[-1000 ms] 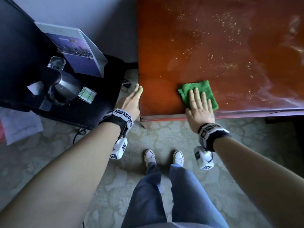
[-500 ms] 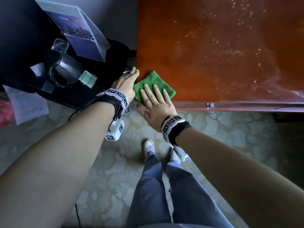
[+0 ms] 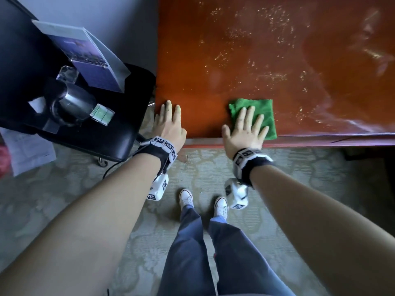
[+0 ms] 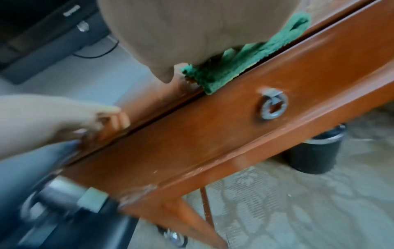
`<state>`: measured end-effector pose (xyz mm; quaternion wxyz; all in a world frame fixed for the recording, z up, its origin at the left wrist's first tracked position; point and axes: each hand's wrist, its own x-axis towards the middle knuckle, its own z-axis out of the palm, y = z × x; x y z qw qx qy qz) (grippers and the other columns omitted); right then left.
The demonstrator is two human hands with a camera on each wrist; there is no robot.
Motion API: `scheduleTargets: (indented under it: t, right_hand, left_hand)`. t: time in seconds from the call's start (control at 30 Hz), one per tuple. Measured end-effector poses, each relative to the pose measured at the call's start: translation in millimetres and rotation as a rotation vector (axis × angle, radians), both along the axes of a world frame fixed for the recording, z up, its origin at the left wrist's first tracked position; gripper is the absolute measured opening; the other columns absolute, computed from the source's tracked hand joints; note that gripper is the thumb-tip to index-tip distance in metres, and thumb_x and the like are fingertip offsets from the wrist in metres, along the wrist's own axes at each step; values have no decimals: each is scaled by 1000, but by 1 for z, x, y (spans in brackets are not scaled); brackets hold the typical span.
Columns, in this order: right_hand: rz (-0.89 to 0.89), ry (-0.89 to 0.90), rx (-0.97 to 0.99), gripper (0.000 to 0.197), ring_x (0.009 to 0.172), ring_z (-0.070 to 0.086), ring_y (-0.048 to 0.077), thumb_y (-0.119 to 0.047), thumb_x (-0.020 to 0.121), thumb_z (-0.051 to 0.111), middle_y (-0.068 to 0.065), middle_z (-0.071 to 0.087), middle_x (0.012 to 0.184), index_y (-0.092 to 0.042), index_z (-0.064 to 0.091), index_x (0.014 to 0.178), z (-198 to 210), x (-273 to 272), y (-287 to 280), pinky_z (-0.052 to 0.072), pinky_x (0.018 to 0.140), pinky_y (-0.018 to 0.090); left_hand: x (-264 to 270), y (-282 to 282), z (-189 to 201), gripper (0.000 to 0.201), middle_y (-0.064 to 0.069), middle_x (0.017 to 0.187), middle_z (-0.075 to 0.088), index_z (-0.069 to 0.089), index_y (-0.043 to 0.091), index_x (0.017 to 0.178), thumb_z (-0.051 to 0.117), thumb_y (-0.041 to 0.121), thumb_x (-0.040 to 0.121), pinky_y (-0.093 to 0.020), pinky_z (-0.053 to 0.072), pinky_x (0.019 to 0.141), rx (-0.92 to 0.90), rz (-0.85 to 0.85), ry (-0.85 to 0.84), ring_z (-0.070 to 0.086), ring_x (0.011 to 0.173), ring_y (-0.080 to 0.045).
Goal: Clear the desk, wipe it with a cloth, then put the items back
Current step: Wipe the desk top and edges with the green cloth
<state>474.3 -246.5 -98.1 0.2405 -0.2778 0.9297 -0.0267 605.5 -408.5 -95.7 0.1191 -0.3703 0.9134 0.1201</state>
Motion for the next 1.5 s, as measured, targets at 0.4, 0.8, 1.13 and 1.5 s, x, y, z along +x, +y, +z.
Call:
scheduleTargets:
  t: [0.4, 0.8, 1.13, 1.5]
  right_hand:
    - [304, -73, -87, 67, 151, -14, 20, -42, 102, 30, -9, -17, 163, -32, -7, 157, 4, -72, 7, -5, 122, 42]
    - [388, -77, -36, 92, 149, -19, 28, -51, 86, 44, -3, -21, 163, -23, -8, 157, 13, -41, -93, -7, 120, 54]
    - [-120, -55, -51, 74, 151, -12, 25, -35, 97, 38, -7, -16, 164, -31, -5, 157, 8, -145, -75, -4, 121, 47]
    - [31, -66, 44, 83, 149, -18, 33, -43, 94, 37, 0, -22, 162, -20, -13, 156, 15, -130, -149, -5, 120, 55]
  left_hand:
    - [-14, -32, 3, 63, -2, 164, 8, 22, 30, 153, 37, 32, 92, -57, 34, 111, 14, 9, -98, 18, 148, -29]
    - [-81, -104, 0, 64, -6, 165, 7, 21, 19, 156, 39, 40, 98, -50, 33, 113, 26, -18, -33, 33, 141, -35]
    - [-130, -149, 4, 62, -8, 166, 3, 18, 15, 157, 37, 31, 100, -48, 19, 121, 79, -118, 1, 11, 152, -27]
    - [-146, -171, 3, 63, -5, 166, 6, 19, 11, 157, 43, 26, 100, -48, 16, 120, 63, -176, 42, 10, 152, -23]
